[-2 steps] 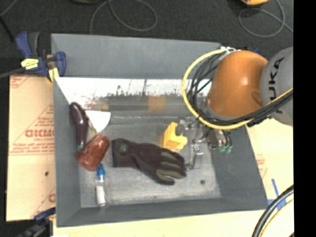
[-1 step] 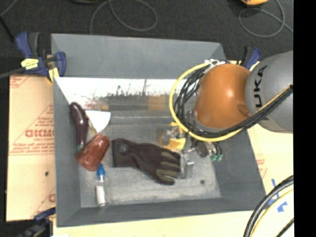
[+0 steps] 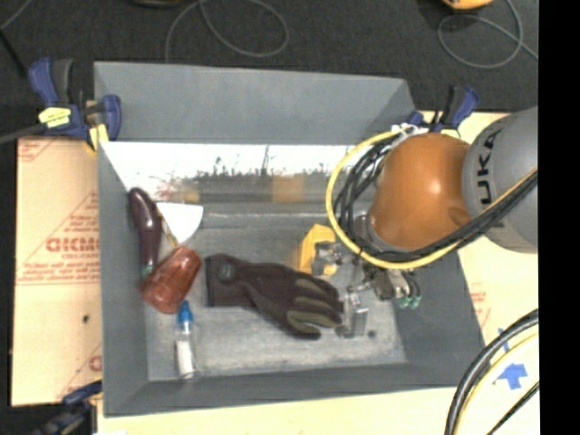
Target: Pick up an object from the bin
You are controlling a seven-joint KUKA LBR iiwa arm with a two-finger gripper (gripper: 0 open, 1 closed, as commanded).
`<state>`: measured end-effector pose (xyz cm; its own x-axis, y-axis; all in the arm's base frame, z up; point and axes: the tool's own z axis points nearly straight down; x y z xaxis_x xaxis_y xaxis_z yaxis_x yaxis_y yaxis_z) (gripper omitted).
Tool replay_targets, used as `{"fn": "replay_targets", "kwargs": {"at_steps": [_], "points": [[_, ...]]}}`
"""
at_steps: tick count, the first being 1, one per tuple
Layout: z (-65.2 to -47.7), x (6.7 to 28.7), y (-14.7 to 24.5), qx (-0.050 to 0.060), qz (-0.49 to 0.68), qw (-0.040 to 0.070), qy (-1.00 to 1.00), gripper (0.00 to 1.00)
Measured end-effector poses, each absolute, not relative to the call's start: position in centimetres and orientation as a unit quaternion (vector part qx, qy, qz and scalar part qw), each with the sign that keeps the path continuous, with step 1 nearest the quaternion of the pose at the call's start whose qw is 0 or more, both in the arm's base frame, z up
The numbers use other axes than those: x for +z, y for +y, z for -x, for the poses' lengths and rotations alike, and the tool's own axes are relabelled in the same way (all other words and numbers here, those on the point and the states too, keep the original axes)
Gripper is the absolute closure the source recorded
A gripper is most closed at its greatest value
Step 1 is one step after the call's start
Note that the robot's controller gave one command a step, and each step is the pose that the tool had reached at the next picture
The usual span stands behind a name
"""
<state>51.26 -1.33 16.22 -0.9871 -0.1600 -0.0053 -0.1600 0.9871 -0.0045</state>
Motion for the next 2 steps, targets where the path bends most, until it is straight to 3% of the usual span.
{"fn": "replay_targets", "kwargs": {"at_steps": [1,2], "points": [[-51.3,14.3,0.3,0.0,-0.028,0.003,1.0,0.0],[-51.2,8.9,2.2,-0.002,-0.019,0.005,1.0,1.0]]}}
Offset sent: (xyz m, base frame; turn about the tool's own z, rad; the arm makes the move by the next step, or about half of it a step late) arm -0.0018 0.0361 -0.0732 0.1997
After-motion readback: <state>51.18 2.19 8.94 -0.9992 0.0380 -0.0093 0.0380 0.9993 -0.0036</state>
